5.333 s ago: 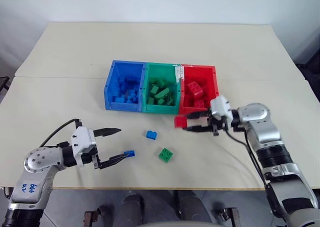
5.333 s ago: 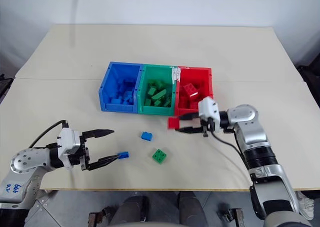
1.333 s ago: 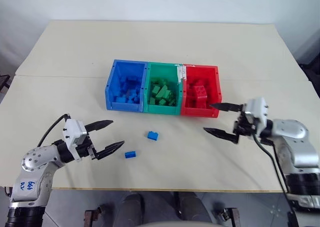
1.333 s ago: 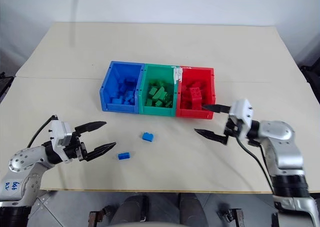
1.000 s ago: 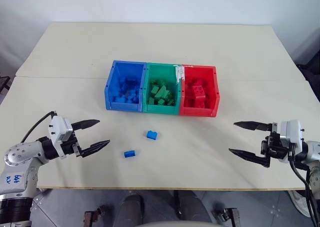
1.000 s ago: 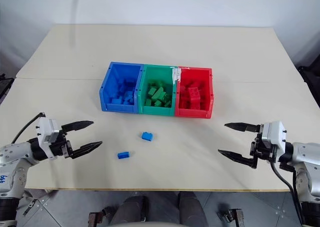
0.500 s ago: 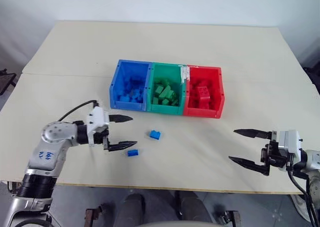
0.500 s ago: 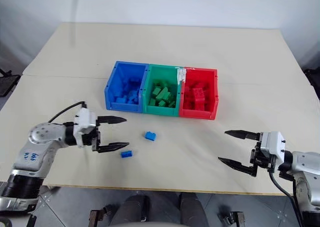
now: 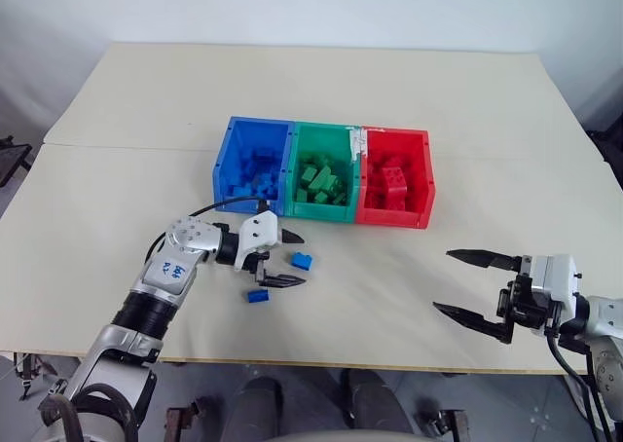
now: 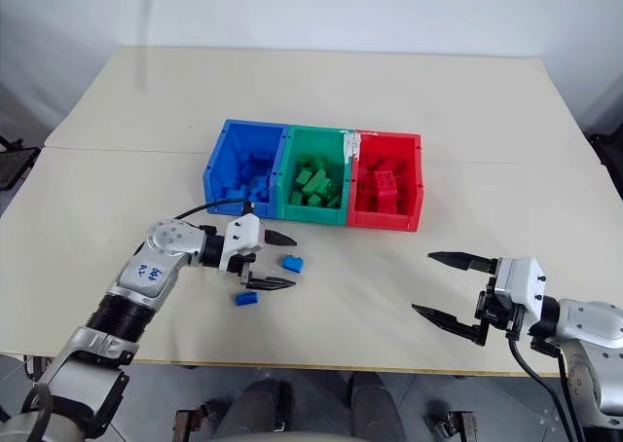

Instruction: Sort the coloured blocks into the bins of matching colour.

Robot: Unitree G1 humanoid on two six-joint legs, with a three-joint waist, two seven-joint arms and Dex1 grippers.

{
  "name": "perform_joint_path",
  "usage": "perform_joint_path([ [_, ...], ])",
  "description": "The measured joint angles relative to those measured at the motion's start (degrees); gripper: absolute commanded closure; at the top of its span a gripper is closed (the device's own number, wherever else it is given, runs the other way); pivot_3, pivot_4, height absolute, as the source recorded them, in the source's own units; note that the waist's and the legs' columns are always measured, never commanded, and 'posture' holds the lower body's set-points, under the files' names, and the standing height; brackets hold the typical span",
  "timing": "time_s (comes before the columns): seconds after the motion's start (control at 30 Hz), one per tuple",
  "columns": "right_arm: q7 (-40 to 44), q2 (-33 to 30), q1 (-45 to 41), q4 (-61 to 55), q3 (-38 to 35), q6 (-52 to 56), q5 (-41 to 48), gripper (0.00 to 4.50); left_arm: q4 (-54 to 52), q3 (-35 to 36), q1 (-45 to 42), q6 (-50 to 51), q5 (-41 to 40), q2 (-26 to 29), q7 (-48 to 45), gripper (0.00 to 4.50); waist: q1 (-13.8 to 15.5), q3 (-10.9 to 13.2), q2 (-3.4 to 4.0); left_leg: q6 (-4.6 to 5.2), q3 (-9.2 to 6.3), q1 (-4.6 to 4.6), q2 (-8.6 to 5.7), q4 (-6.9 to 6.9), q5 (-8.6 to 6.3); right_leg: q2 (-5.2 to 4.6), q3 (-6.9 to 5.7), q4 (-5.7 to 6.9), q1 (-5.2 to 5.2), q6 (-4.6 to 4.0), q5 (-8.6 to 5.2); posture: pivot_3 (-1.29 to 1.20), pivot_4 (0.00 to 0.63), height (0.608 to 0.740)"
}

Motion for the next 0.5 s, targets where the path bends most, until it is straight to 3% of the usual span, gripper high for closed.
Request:
perform_joint_path([
  [0.23, -1.1, 0.2, -0.3, -0.1, 0.5, 0.1, -0.1, 0.00, 0.5, 0.2, 0.3, 0.1, -0.2, -2.7, 0.0, 3.44, -0.1, 0.0, 0.00, 0.00, -0.01, 0.01, 0.02, 0.03, 0.00, 0.01, 0.01, 0.07, -0.01, 0.00, 0.00, 0.00, 0.150, 0.740],
  [0.33, -1.3, 0.2, -1.0, 0.0, 1.6, 0.1, -0.2, 0.00, -1.3, 2.2, 1.5, 0.4, -1.9, -3.0, 0.6, 3.56, -0.1, 0.0, 0.00, 0.00, -0.01, 0.01, 0.04, 0.03, 0.00, -0.01, 0.02, 0.09, -0.01, 0.00, 0.00, 0.00, 0.150, 0.740],
  [0.5, -1.6, 0.3, -2.4, 0.6, 2.1, 0.0, -0.3, 0.00, -5.2, 13.1, 1.0, 3.1, -10.4, -3.8, 4.7, 3.56, 0.0, 0.0, -0.03, -0.01, -0.06, 0.01, 0.06, 0.08, 0.01, -0.09, -0.02, 0.13, 0.00, 0.00, 0.00, 0.00, 0.150, 0.740],
])
